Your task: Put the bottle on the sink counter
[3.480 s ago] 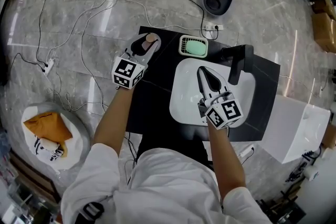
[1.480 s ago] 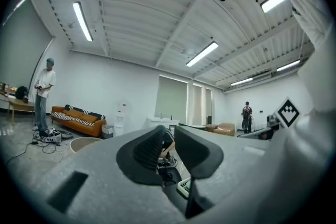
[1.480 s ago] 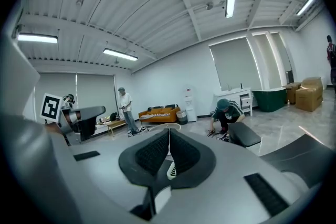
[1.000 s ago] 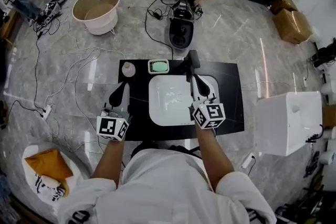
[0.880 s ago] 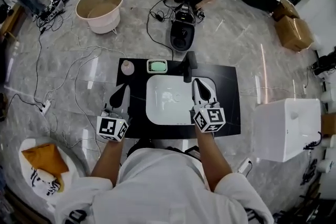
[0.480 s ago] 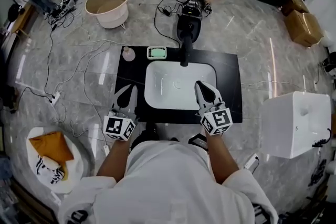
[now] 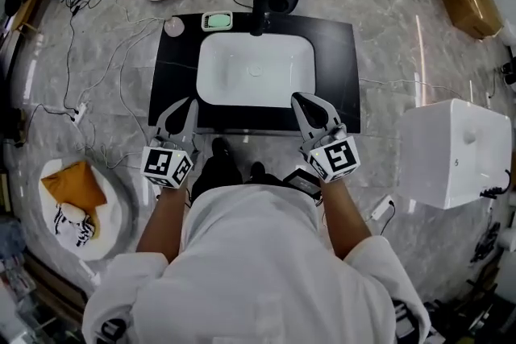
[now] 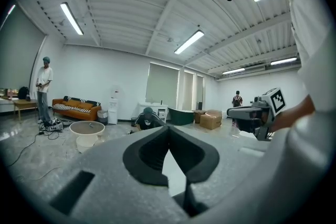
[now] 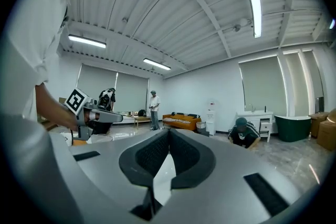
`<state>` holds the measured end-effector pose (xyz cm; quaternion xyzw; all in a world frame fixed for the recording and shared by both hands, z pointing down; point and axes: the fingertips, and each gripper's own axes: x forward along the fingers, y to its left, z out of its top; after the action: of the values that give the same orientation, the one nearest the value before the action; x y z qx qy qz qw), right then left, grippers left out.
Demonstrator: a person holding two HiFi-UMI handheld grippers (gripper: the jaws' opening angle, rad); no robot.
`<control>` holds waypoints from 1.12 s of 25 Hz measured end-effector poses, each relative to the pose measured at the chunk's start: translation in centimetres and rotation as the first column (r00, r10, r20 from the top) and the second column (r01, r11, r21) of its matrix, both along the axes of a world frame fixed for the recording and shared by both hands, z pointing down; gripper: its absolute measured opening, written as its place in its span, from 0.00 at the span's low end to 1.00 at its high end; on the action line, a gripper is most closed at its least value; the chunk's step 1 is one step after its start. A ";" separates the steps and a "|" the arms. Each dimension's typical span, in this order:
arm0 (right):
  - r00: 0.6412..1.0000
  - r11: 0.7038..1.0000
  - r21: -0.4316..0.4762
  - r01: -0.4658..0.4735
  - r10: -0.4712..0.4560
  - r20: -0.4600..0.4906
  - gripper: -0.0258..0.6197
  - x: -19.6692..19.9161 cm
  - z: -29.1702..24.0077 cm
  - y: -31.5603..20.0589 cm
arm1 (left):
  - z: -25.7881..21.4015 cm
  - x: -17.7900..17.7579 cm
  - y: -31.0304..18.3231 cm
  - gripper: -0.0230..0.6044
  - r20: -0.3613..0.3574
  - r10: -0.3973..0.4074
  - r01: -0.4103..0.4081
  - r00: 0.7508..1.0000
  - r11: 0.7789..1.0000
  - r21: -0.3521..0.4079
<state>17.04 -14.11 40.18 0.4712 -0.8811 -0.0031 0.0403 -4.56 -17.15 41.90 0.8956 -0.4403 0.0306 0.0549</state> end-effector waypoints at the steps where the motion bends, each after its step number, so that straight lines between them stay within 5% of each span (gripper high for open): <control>1: 1.000 1.000 -0.013 0.008 -0.008 0.005 0.06 0.4 0.5 0.7 | 0.1 0.4 0.5 0.06 0.005 0.003 -0.003 1.000 1.000 0.001; 12: 0.997 0.997 -0.075 0.010 -0.004 0.079 0.06 2.1 1.8 4.7 | 0.9 4.9 4.2 0.06 0.000 0.075 -0.075 0.997 0.997 -0.017; 28: 0.996 0.992 -0.097 0.077 -0.071 0.063 0.06 0.4 2.6 5.4 | 2.7 2.3 7.3 0.06 -0.070 0.064 -0.069 0.995 0.995 -0.066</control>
<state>17.44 -8.75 42.76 0.4356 -0.8978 0.0534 0.0374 -2.22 -9.86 44.60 0.9079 -0.4069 0.0169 0.0991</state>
